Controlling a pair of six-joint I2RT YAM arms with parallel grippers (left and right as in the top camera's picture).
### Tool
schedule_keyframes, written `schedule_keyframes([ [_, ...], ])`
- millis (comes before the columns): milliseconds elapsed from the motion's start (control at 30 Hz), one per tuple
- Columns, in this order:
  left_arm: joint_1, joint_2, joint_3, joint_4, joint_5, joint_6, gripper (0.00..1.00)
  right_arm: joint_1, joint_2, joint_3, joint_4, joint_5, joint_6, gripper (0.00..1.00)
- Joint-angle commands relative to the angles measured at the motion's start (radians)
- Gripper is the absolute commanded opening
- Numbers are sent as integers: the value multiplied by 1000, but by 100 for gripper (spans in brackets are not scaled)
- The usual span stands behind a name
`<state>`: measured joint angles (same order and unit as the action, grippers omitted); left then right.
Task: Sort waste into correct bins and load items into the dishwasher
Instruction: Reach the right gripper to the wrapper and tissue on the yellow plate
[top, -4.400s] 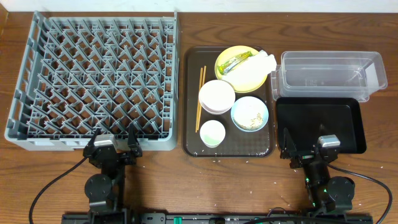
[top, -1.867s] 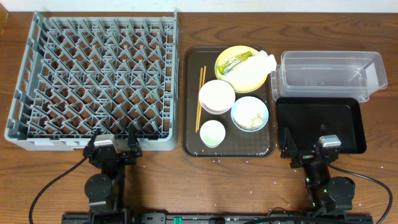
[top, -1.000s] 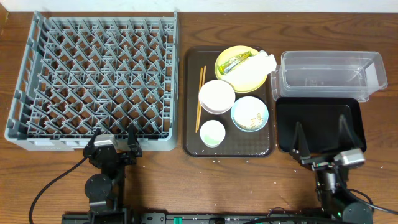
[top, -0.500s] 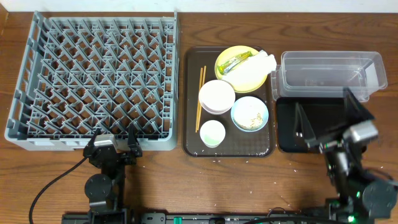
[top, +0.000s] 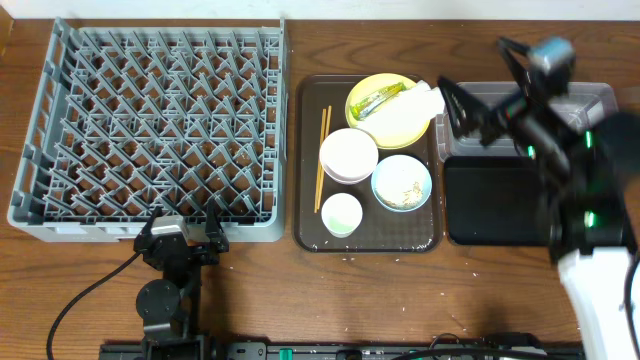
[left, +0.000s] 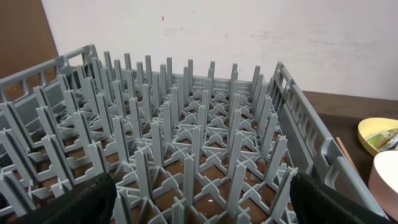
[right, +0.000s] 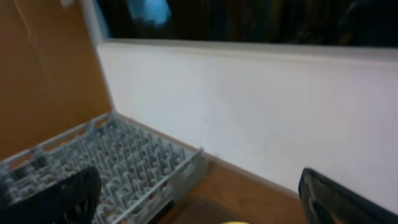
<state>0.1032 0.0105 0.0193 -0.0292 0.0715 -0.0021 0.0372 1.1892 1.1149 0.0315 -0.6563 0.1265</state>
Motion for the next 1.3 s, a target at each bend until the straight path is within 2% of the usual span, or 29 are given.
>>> schedule_keyframes([
  [0,4,-5,-15,-37,14,6,91,20,140,180,-138,-94,14,99],
  [133,4,-5,-15,-37,14,6,91,28,310,366,-354,-101,15,99],
  [367,4,-5,-15,-37,13,6,91,36,462,388,-391,-120,16,99],
  [533,4,-5,-15,-37,13,6,91,77,560,388,-355,-89,51,99],
  [667,4,-5,-15,-37,14,6,90,144,630,388,-377,212,315,98],
  [800,4,-5,-15,-37,14,6,91,231,683,388,-431,541,528,91],
  [900,4,-5,-15,-37,14,6,91,277,729,395,-442,654,618,90],
  [967,4,-5,-15,-37,14,6,91,284,765,421,-459,655,658,95],
  [1000,4,-5,-15,-37,14,6,91,284,788,449,-479,643,665,99],
  [1267,4,-5,-15,-37,14,6,91,296,995,902,-891,689,590,99],
])
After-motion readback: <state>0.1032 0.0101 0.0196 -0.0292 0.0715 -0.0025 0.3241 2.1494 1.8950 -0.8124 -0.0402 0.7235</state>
